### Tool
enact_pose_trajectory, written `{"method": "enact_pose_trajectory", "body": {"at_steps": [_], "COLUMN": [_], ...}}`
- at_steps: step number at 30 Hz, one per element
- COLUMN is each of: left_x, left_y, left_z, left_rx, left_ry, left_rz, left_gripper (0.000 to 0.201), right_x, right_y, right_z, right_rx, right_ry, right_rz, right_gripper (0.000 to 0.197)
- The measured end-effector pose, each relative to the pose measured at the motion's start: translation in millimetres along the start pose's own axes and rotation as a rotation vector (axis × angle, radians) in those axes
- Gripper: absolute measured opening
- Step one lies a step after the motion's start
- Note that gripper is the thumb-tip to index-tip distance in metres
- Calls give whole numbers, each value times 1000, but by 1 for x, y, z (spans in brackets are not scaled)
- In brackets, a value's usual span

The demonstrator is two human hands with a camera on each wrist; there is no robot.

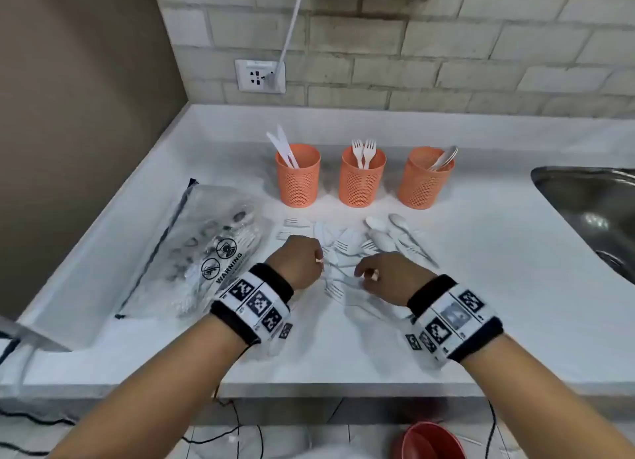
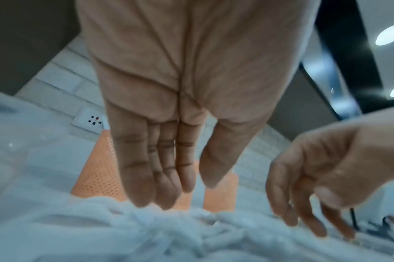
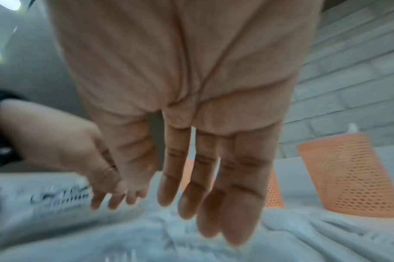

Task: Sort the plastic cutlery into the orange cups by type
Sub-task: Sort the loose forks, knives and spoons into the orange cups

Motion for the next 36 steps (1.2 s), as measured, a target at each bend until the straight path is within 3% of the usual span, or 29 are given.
{"method": "enact_pose_trajectory", "body": {"at_steps": [3, 7, 13, 19, 23, 27, 30, 34, 36], "left_x": [17, 28, 37, 38, 35, 34, 31, 33, 33], "left_y": [-18, -28, -14, 20, 43, 45, 32, 2, -3], "left_z": [-7, -4, -9, -31, -45, -34, -26, -19, -19], "left_rx": [94, 178, 210, 204, 141, 84, 128, 140, 169], "left_ry": [98, 92, 104, 147, 217, 165, 149, 93, 76], "left_rz": [-83, -146, -151, -33, 87, 142, 102, -48, -81], "left_gripper": [29, 28, 30, 38, 36, 31, 38, 62, 51], "right_x": [20, 30, 41, 51, 53, 54, 60, 72, 78], "right_y": [-17, -28, -29, -5, 9, 32, 34, 27, 28], "right_z": [0, 1, 1, -1, -2, -5, -11, -17, -24], "right_rx": [-151, -318, -356, -306, -293, -214, -154, -39, 11], "right_ry": [-40, -65, -59, -42, -35, -23, 9, 46, 71], "right_rz": [-63, -134, -165, -65, -34, 104, 133, 161, 186], "right_gripper": [31, 32, 33, 24, 29, 35, 31, 27, 26]}}
Point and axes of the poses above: each hand's wrist, its own x-axis towards the middle knuckle, its own y-axis out of the back of the hand, z = x × y, the point moved 9 cm from there along x, towards the middle knuckle, and after that the axes turned 4 degrees about z, right-handed, at the moved point
